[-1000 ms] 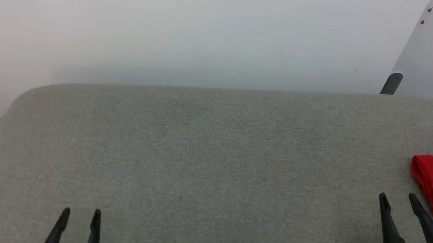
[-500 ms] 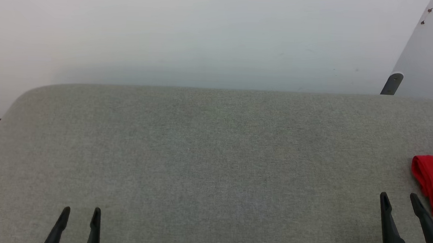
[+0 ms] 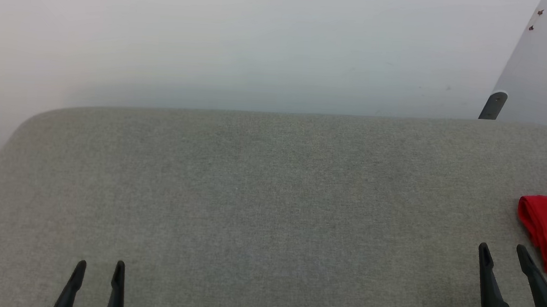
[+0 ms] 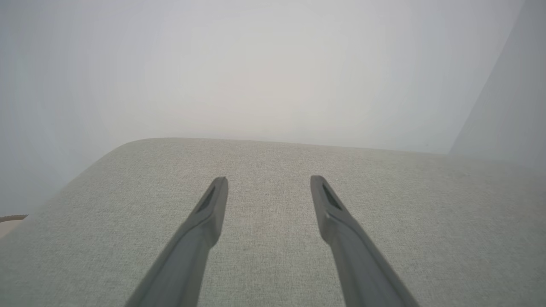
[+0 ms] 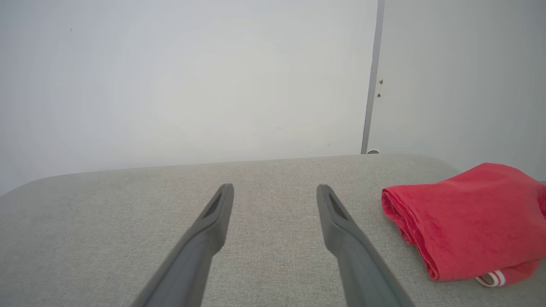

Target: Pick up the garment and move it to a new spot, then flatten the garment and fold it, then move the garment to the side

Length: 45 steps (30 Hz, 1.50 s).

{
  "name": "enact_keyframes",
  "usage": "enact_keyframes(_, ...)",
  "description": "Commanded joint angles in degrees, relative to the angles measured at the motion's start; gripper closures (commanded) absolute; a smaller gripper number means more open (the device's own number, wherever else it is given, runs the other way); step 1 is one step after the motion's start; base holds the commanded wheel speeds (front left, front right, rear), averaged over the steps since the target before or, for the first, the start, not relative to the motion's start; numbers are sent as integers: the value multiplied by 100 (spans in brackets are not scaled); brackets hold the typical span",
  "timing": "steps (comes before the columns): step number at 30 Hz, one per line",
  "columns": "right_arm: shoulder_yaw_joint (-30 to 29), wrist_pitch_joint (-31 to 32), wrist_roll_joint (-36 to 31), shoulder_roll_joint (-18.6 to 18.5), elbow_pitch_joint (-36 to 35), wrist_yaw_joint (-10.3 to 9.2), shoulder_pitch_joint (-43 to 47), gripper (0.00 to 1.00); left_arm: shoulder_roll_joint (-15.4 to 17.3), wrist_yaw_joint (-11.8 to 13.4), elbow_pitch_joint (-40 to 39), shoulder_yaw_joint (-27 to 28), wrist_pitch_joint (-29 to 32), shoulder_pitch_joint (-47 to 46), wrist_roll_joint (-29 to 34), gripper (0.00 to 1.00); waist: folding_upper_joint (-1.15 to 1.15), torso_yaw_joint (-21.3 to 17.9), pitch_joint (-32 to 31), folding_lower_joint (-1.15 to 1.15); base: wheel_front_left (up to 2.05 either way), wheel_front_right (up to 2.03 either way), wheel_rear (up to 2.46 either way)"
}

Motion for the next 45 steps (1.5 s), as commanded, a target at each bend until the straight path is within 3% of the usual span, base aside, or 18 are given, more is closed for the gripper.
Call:
enact_keyframes(1,-2,-26,-17,23,22,-5,42,0,-14,6,-14,21,3,-21,-25,0,0,-1,-4,0,0,0,0)
enact_keyframes(26,34,-540,-189,86,193,-5,28,0,-14,22,75,82,3,-61,-76,0,0,-9,-43,0,0,0,0)
enact_keyframes(27,42,-520,-184,75,187,0,-3,100,-12,4,72,81,0,-20,-86,100,0,-10,-43,0,0,0,0)
enact_keyframes(30,55,-507,-175,129,354,1,16,100,-84,1,235,55,3,29,-100,100,0,-10,-43,0,0,0,0)
enact_keyframes(45,-11,-158,1289,206,535,1,-198,100,-205,2,437,78,402,-328,-1509,100,0,-13,-19,0,0,0,0)
